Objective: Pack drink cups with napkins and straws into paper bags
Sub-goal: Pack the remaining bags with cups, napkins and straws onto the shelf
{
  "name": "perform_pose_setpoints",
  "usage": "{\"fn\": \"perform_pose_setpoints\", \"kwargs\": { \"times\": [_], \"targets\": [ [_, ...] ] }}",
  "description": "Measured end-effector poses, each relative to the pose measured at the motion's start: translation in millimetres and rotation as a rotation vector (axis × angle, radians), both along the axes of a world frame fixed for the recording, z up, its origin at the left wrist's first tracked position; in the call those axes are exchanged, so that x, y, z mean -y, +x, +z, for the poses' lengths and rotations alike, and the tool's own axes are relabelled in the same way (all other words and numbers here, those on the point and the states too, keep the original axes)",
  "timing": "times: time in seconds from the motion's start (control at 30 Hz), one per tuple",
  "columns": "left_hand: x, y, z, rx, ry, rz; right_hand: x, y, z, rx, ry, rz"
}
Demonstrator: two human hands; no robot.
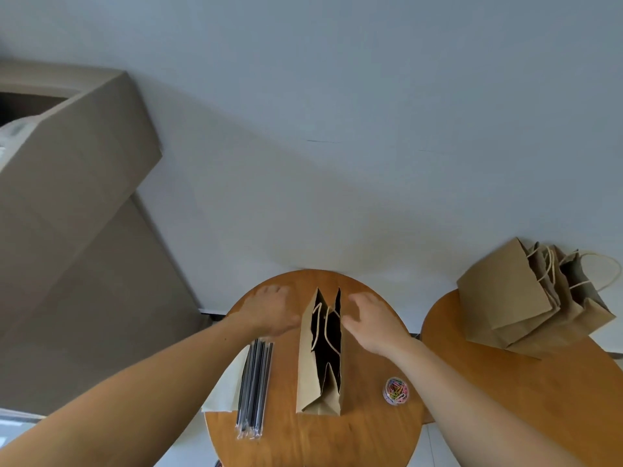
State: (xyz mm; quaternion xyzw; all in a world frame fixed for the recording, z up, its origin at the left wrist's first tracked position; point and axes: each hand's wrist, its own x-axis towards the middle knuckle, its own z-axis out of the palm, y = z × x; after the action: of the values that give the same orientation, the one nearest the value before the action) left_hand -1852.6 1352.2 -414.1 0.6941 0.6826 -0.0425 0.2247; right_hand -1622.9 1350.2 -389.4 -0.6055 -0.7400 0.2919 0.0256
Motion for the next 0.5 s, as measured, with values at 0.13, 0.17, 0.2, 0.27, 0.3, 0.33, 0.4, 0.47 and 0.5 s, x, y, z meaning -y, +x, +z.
{"fn": "perform_pose_setpoints", "kwargs": {
  "times": [0.13,0.17,0.2,0.27,0.3,0.33,0.4,0.47,0.5],
  "targets": [
    [-4.3,-18.0,14.3,0.017,0.035,0.068,-20.8,-27.2,15.0,-0.015,0.092,0.037],
    [-3.6,-24.2,16.7,0.014,0.037,0.086,-25.6,-36.6,17.9,-0.02,0.117,0.052],
    [-1.9,-30.9,18.4,0.009,0.035,0.106,-30.0,-47.4,20.3,-0.026,0.144,0.072],
    [4.0,-45.6,20.8,0.0,0.029,0.155,-36.4,-71.5,23.1,-0.038,0.184,0.118],
    [7.8,-53.3,21.4,-0.004,0.024,0.181,-38.2,-84.0,23.4,-0.044,0.194,0.142],
    [12.1,-61.2,21.5,-0.005,0.017,0.205,-39.0,-96.3,22.7,-0.049,0.197,0.167],
    [20.8,-77.0,21.1,0.005,-0.007,0.246,-37.9,-118.8,19.4,-0.048,0.189,0.216],
    [28.8,-91.7,21.8,0.016,-0.034,0.282,-34.3,-137.9,15.5,-0.036,0.165,0.256],
    [31.7,-98.3,23.7,0.016,-0.036,0.293,-32.6,-146.0,14.0,-0.027,0.153,0.273]
  ]
}}
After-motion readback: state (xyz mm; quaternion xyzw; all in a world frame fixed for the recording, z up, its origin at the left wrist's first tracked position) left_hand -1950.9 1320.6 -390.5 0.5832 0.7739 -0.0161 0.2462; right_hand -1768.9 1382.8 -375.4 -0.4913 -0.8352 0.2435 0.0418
